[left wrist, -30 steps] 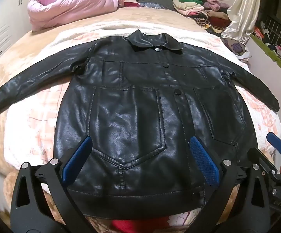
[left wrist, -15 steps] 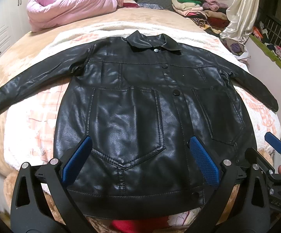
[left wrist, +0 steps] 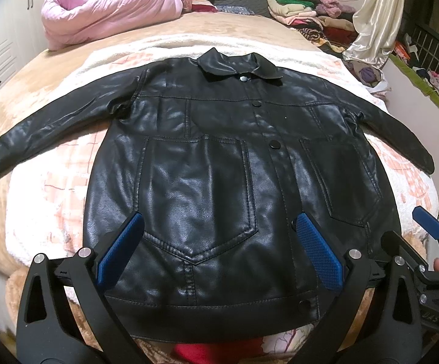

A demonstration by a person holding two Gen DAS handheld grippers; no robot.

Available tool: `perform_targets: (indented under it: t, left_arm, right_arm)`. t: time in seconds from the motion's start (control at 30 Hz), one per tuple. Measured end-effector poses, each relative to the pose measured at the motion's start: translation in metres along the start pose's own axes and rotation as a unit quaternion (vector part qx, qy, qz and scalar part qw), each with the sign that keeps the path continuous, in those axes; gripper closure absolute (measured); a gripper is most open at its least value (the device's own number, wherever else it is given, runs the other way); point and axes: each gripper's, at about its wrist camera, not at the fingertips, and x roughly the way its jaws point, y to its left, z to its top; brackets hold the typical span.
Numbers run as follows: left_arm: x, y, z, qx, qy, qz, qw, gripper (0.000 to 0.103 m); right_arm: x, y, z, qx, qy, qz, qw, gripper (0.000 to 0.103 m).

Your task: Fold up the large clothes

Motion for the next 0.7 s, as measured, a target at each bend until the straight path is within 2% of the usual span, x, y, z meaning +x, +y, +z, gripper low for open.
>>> perform_targets:
  t: [0.7]
  left_arm:
    - [-0.0013,0.0006,-0.0007,0.0,-0.001,-0.001,1.0,0.009]
  right_arm:
    - [-0.0007,-0.0006,0.0004,-0.001,0.001,-0.001,1.0,0.004]
